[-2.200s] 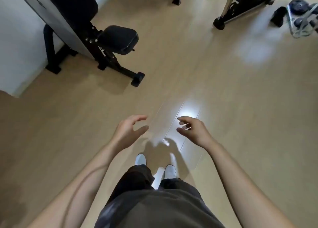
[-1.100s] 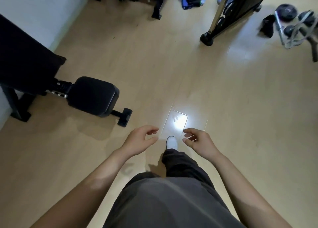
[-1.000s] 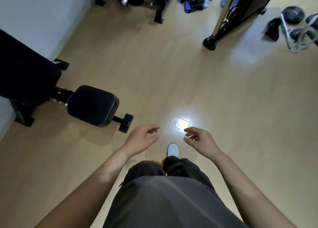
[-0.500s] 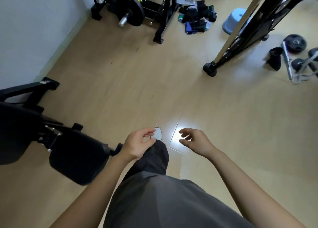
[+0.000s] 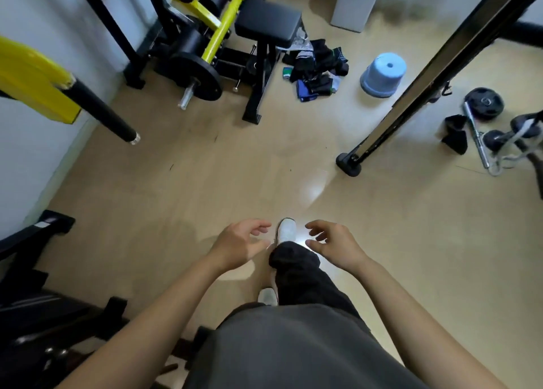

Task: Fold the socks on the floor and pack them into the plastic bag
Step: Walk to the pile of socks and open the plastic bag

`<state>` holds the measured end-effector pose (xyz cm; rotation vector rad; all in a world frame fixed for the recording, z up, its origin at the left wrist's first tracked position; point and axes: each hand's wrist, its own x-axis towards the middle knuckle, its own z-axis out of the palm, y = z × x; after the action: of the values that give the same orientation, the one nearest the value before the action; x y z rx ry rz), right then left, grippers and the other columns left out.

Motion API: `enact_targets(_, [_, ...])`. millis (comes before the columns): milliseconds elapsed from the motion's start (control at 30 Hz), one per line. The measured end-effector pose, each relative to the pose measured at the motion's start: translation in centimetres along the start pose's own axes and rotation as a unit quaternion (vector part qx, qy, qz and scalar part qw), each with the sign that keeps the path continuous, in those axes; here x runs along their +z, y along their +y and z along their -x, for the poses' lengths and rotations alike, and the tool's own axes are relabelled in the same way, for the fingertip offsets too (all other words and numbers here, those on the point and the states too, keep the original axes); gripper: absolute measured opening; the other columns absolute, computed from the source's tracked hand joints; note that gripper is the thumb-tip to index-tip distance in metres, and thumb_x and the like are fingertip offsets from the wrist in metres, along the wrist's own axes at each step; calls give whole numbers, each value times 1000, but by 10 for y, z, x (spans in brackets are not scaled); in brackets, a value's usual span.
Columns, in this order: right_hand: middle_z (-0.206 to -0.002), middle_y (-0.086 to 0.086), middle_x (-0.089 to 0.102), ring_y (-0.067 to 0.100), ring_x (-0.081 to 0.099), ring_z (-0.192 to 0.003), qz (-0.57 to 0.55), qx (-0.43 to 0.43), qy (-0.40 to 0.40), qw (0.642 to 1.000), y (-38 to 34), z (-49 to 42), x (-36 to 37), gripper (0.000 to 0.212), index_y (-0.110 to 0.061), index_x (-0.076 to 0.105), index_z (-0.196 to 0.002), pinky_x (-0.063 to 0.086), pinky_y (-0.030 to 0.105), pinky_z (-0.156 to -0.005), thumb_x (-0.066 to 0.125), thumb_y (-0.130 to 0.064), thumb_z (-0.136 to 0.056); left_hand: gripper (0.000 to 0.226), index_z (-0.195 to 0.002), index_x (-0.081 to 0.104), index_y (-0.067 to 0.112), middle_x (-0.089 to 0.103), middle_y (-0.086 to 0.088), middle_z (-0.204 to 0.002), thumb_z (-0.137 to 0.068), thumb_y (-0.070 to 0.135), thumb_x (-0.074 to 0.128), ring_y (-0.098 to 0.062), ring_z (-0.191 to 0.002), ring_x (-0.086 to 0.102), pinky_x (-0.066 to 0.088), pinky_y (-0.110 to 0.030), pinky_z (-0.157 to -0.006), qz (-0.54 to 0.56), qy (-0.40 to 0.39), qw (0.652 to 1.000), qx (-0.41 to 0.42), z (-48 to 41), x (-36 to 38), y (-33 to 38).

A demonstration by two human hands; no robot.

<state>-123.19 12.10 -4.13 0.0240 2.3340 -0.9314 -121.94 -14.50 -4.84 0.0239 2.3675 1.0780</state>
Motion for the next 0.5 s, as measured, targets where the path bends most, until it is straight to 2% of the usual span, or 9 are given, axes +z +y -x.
enact_targets(167, [-104, -10, 65, 12, 62, -94, -21, 7, 6, 1000, -13, -109, -54, 34, -26, 64, -123, 47, 25, -82, 70, -27, -89, 42, -129, 64, 34, 68, 21, -113, -87, 37, 68, 3, -105, 61, 49, -32, -101, -19, -21, 1000, -9, -118, -51, 25])
enact_targets(367, [-109, -10, 63, 11, 60, -96, 18, 0, -12, 1000, -43, -226, -135, 38, -26, 60, -129, 47, 24, -84, 67, -32, -92, 41, -130, 63, 31, 68, 16, -115, -90, 32, 71, -4, -104, 62, 49, -33, -98, -56, -1, 998, -2, -244, -119, 68])
enact_targets(500, [-109, -9, 63, 13, 60, -98, 16, 8, -5, 1000, -66, -293, -187, 38, -25, 60, -129, 50, 28, -87, 67, -32, -92, 42, -131, 62, 36, 67, 18, -119, -90, 36, 68, 0, -102, 61, 46, -24, -91, -62, 2, 998, -12, -316, -159, 86])
